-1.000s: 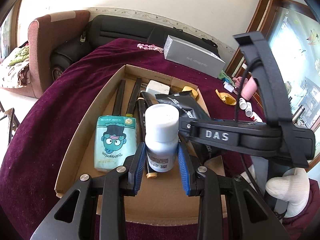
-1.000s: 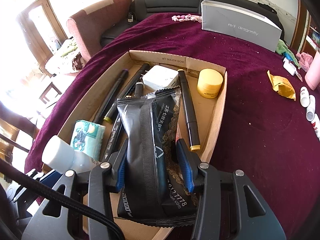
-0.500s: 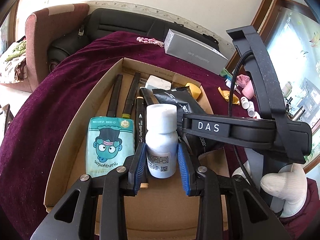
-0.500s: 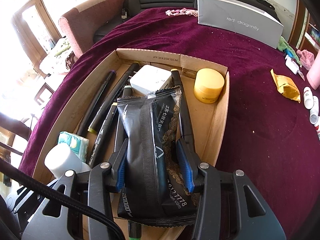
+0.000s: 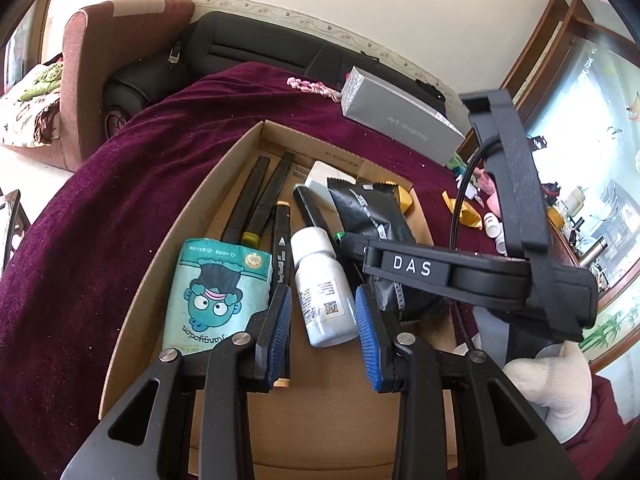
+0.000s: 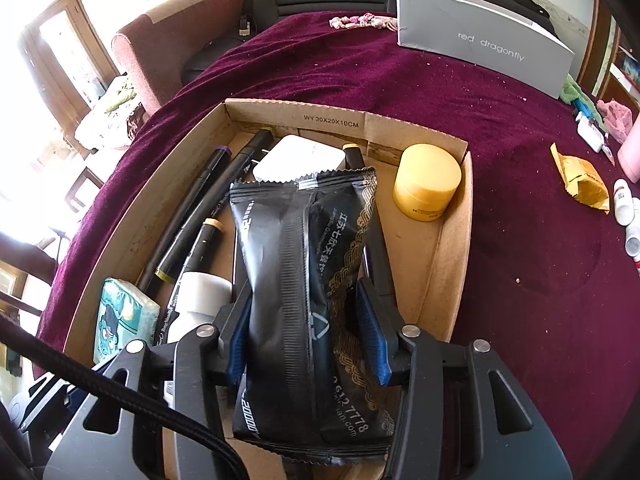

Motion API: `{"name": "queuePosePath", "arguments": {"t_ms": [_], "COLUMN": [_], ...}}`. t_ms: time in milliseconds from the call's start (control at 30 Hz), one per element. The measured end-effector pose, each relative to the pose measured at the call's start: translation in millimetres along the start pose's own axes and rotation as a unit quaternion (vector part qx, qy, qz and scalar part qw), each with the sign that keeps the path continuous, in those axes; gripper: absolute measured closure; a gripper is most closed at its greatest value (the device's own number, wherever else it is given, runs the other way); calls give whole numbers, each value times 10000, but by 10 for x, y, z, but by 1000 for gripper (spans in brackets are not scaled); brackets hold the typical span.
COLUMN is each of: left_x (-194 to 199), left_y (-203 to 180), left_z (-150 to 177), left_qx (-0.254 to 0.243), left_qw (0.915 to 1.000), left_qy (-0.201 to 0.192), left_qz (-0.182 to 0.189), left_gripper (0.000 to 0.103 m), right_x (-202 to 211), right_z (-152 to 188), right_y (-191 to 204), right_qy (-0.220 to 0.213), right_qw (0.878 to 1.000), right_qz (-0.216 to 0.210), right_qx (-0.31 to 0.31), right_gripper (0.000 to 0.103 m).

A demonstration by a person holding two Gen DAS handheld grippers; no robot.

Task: Organize objects
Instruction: 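Lower the bottle and pouch into the tray and open both grippers, then grasp the white spray bottle with the right gripper while the left moves toward the yellow packet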

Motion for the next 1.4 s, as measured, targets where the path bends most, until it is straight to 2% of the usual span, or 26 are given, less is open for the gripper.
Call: {"name": "queuePosePath", "arguments": {"t_ms": [67,133,167,267,400,767,900,1133,1400], "left_x": [41,83,115,196,291,499,503,466,313], "left_y": [-2,3,0,-10,-47,-349,-571,-941,-1338], "left_z": [-22,-42,-55,-83,-104,-100,-58,19,140], "left_qx": [-7,20,28,8,-80,-470,-708,-1106,-1479], "left_qw": [10000,9999,9999,9996,9990,9968,9955,9921,9880], "left_qy": [-51,-116,-159,-260,-355,-512,-492,-414,-205], "left_qz": [-24,-34,-36,-123,-240,-399,-390,-416,-400], "left_gripper": [66,52,51,49,48,48,48,48,48], "right_x": [5,39,67,166,336,756,918,1097,1253], "right_z": [-5,-17,-31,-66,-97,-51,-27,44,188], "right_y": [0,4,5,26,71,-3,-226,-744,-1618], "right_qy": [-4,-62,-107,-248,-452,-826,-994,-1172,-1313], "right_qw": [10000,10000,9999,9997,9988,9961,9945,9911,9839], "right_qz": [-4,-27,-39,-73,-162,-314,-268,-176,134], "right_qx": [-6,-29,-32,-13,16,-26,-197,-601,-1204], "right_gripper": [57,57,57,56,50,50,44,44,44]}}
Point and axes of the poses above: each gripper's, at about its wrist camera, not at the fingertips, and x roughly against the way its jaws point, y to its left, z to its underside, the point moved 10 cm from there along -x, roughly the way its jaws point
